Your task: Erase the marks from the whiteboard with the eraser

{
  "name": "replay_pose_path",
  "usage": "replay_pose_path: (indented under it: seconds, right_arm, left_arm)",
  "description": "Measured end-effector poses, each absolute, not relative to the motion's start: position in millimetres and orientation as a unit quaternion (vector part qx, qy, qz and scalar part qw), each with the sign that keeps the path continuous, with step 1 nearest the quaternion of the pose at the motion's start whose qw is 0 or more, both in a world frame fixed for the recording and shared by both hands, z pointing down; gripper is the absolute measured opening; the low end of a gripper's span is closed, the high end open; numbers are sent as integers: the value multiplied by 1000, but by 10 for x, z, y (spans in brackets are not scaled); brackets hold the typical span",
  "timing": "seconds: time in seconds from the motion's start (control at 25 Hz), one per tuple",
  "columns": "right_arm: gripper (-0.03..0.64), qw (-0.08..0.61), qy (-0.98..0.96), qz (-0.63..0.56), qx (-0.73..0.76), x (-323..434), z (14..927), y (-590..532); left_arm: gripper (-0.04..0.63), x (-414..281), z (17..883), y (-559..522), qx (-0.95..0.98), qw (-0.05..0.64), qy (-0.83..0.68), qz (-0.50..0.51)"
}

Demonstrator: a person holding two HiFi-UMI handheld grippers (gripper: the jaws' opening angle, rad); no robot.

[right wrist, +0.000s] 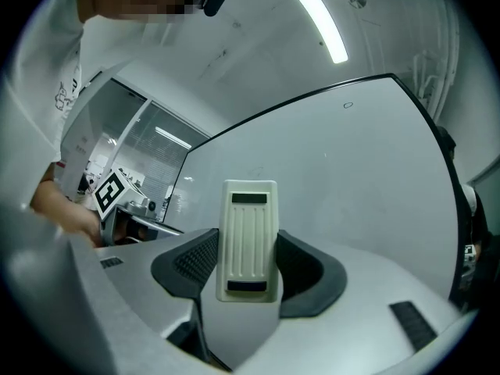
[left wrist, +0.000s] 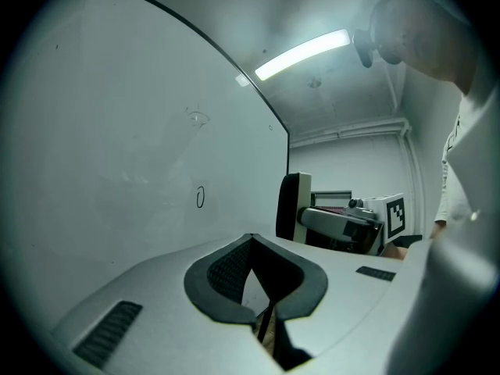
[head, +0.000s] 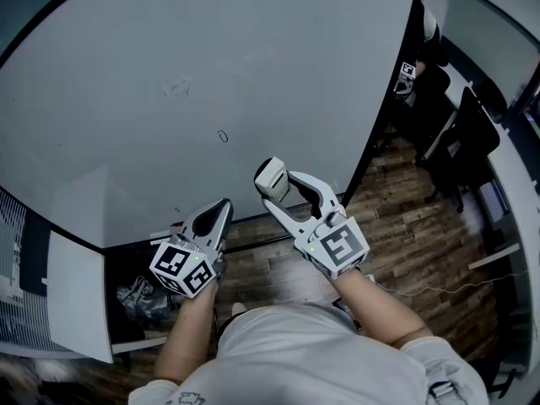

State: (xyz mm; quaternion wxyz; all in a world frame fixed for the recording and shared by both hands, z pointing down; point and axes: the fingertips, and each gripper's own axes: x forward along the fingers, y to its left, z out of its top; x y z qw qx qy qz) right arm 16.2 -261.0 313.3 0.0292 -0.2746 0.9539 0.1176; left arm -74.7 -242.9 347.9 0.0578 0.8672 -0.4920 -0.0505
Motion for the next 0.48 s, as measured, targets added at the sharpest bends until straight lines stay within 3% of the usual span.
replay_pose_path:
  seconds: [0.48]
  right_arm:
    - [241,-16,941,164,-297,-213,2840,-3017]
  left_arm:
    - [6,-994,3409,-2653,885,45,-462,-31]
